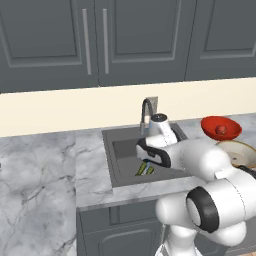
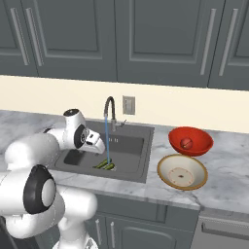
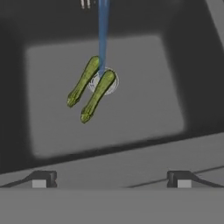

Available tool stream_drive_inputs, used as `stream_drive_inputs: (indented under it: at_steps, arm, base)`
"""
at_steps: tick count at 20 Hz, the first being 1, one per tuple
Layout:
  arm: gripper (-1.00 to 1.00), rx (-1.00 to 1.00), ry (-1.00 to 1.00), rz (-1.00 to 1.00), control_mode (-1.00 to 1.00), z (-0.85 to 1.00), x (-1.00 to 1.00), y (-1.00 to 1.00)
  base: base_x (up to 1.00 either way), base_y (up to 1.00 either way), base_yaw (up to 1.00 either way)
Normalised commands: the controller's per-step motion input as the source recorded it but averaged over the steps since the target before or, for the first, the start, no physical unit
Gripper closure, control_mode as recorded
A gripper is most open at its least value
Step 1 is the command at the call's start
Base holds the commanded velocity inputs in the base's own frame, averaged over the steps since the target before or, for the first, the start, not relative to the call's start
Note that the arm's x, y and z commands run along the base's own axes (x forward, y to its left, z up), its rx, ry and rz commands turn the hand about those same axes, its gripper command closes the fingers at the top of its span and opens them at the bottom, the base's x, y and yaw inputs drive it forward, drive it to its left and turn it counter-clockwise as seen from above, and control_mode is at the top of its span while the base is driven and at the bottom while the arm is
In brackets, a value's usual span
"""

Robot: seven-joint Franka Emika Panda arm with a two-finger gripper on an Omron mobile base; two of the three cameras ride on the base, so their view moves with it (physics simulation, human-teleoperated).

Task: Pick the squashs from the sink and place them in one bowl. Place the onion in the other bowl. Then turn off the sink faucet.

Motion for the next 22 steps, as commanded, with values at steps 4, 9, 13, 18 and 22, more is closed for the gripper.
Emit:
stream_drive_inputs:
  at_steps: [4, 9, 13, 18, 22]
  arm:
    - [-1.0, 0.0, 0.03, -0.05, -1.0, -0.26, 0.47, 0.03]
    - [-1.0, -0.01, 0.09, -0.06, -1.0, -0.23, 0.12, 0.0]
    - [-1.0, -0.01, 0.12, -0.06, -1.0, -0.37, 0.34, 0.0]
    - [-1.0, 0.0, 0.1, -0.07, -1.0, -0.43, 0.33, 0.0]
    - [-1.0, 0.0, 0.07, -0.09, -1.0, -0.36, 0.32, 0.0]
  base:
    - [0.0, 0.0, 0.0]
    - [0.0, 0.0, 0.0]
    - [0.0, 0.0, 0.0]
    - [0.0, 0.0, 0.0]
    - [0.0, 0.0, 0.0]
